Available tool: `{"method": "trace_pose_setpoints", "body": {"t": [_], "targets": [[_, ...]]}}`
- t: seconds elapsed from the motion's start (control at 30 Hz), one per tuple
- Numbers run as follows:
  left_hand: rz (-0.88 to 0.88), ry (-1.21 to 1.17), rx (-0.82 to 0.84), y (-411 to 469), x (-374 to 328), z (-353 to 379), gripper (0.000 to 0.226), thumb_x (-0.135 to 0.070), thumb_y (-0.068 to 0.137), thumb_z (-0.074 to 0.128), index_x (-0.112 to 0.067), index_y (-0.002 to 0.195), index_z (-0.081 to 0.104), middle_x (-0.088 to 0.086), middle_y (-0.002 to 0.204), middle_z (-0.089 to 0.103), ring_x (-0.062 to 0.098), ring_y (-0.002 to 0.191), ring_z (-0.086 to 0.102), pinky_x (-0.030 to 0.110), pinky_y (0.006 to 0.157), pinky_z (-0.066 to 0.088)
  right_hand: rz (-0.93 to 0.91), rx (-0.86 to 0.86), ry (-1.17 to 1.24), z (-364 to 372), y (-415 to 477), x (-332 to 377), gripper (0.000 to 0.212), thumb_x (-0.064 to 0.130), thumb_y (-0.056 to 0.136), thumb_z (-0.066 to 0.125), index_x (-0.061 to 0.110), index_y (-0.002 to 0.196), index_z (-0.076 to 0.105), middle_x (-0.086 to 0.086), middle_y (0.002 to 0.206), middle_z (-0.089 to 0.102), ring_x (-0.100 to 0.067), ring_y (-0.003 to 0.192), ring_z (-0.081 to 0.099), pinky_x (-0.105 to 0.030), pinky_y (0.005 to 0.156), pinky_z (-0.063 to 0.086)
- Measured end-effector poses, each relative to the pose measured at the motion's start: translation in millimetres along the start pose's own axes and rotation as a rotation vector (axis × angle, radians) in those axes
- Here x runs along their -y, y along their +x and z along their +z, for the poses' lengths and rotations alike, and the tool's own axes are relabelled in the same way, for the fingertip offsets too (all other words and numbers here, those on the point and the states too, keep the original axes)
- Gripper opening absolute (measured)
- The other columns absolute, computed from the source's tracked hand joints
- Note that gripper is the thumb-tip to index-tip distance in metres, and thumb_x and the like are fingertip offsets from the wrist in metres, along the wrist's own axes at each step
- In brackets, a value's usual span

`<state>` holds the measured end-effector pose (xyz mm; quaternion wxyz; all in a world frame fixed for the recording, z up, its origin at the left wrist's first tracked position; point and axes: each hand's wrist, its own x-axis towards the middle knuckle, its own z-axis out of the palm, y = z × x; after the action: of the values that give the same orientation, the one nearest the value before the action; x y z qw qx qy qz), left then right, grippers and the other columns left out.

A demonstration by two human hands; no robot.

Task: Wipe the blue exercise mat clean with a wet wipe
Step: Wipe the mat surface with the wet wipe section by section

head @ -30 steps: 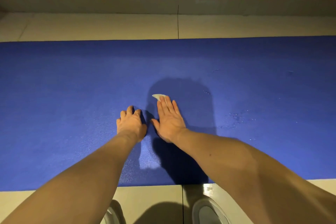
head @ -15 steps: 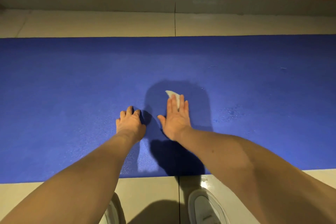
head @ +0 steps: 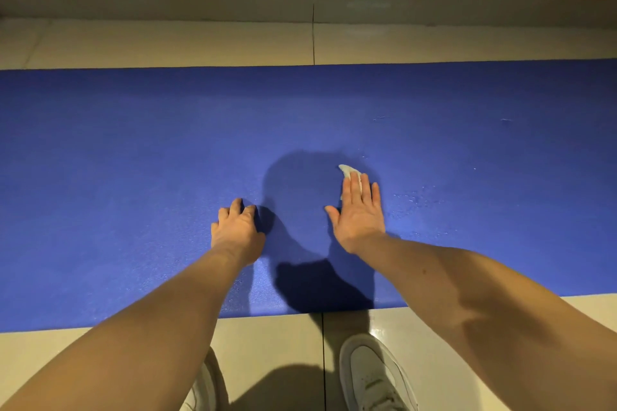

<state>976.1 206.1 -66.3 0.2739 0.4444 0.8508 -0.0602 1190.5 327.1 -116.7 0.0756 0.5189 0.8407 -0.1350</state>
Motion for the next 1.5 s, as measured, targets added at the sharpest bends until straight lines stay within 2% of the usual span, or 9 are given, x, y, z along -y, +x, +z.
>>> {"method": "trace_pose_setpoints", "body": {"t": [0.2, 0.37, 0.53, 0.67, 0.77, 0.97, 1.13, 1.3, 1.5], "targets": [[0.002, -0.004, -0.005, -3.6, -2.0, 2.6, 0.061, -0.026, 0.092, 0.058, -0.022, 0.15, 0.038, 0.003, 0.16, 0.02, 0.031, 0.14, 0.025, 0.045, 0.11, 0.031, -0.226, 0.129, 0.005, 14.3, -32.0, 60.5, 0.081, 0.055, 0.106, 0.027, 0.006, 0.162, -0.006, -0.008, 0.168, -0.024, -0.036, 0.152, -0.027, -0.05, 0.124, -0.015], [0.008, -0.003, -0.013, -8.9, -4.2, 7.2, 0.061, -0.027, 0.091, 0.059, -0.022, 0.149, 0.039, 0.004, 0.159, 0.022, 0.031, 0.139, 0.026, 0.045, 0.11, 0.031, -0.423, 0.119, -0.127, 16.6, -39.0, 39.3, 0.077, 0.056, 0.104, 0.015, 0.012, 0.162, -0.009, -0.003, 0.169, -0.021, -0.027, 0.154, -0.024, -0.05, 0.126, -0.008], [0.016, 0.0, -0.014, -16.5, -7.6, 13.0, 0.062, -0.027, 0.092, 0.059, -0.021, 0.15, 0.037, 0.004, 0.16, 0.02, 0.031, 0.14, 0.024, 0.044, 0.11, 0.03, -0.191, 0.022, -0.053, 10.1, -41.2, -20.2, 0.079, 0.055, 0.104, 0.026, 0.012, 0.163, -0.004, 0.01, 0.167, -0.024, -0.025, 0.156, -0.015, -0.048, 0.127, -0.003], [0.029, -0.013, -0.01, -24.3, -11.1, 16.6, 0.061, -0.025, 0.092, 0.057, -0.021, 0.15, 0.037, 0.003, 0.159, 0.02, 0.03, 0.138, 0.025, 0.041, 0.109, 0.03, 0.046, 0.083, -0.04, 10.6, -47.8, 4.2, 0.084, 0.061, 0.104, 0.017, 0.005, 0.16, -0.012, -0.01, 0.168, -0.022, -0.036, 0.153, -0.022, -0.051, 0.125, -0.01], [0.037, -0.003, -0.01, -29.8, -11.6, 19.4, 0.061, -0.027, 0.094, 0.057, -0.022, 0.151, 0.035, 0.003, 0.16, 0.018, 0.03, 0.139, 0.025, 0.042, 0.11, 0.03, -0.096, 0.059, 0.073, 14.0, -63.1, 43.4, 0.085, 0.058, 0.103, 0.03, 0.007, 0.162, -0.004, -0.007, 0.169, -0.014, -0.034, 0.154, -0.019, -0.053, 0.126, -0.005], [0.032, 0.025, -0.002, -34.6, -10.2, 20.1, 0.06, -0.027, 0.094, 0.057, -0.022, 0.15, 0.037, 0.003, 0.161, 0.018, 0.031, 0.139, 0.025, 0.042, 0.109, 0.031, -0.366, 0.109, -0.122, 23.9, -73.3, 35.3, 0.08, 0.058, 0.105, 0.02, 0.01, 0.162, -0.009, -0.006, 0.17, -0.017, -0.027, 0.155, -0.022, -0.049, 0.126, -0.006], [0.038, 0.005, -0.015, -39.5, -12.6, 24.1, 0.056, -0.024, 0.092, 0.058, -0.021, 0.145, 0.042, 0.003, 0.157, 0.023, 0.03, 0.136, 0.027, 0.041, 0.105, 0.032, -0.169, -0.033, 0.051, 13.2, -72.2, -18.9, 0.081, 0.054, 0.102, 0.036, 0.021, 0.162, -0.008, 0.016, 0.167, -0.013, -0.018, 0.156, -0.01, -0.046, 0.127, -0.001], [0.031, 0.012, -0.019, -43.4, -14.6, 29.3, 0.059, -0.024, 0.092, 0.057, -0.021, 0.148, 0.038, 0.003, 0.158, 0.02, 0.03, 0.136, 0.026, 0.041, 0.106, 0.032, 0.004, 0.061, 0.025, 18.2, -75.8, 1.8, 0.085, 0.059, 0.103, 0.024, 0.008, 0.161, -0.012, -0.005, 0.168, -0.02, -0.033, 0.154, -0.02, -0.049, 0.126, -0.009], [0.024, 0.012, -0.031, -50.3, -21.8, 35.4, 0.062, -0.025, 0.093, 0.058, -0.021, 0.15, 0.036, 0.004, 0.158, 0.021, 0.031, 0.136, 0.026, 0.042, 0.106, 0.033, -0.364, 0.185, -0.148, 30.3, -104.1, 35.5, 0.081, 0.059, 0.105, 0.017, 0.008, 0.161, -0.012, -0.01, 0.168, -0.021, -0.031, 0.154, -0.024, -0.049, 0.126, -0.01]]}}
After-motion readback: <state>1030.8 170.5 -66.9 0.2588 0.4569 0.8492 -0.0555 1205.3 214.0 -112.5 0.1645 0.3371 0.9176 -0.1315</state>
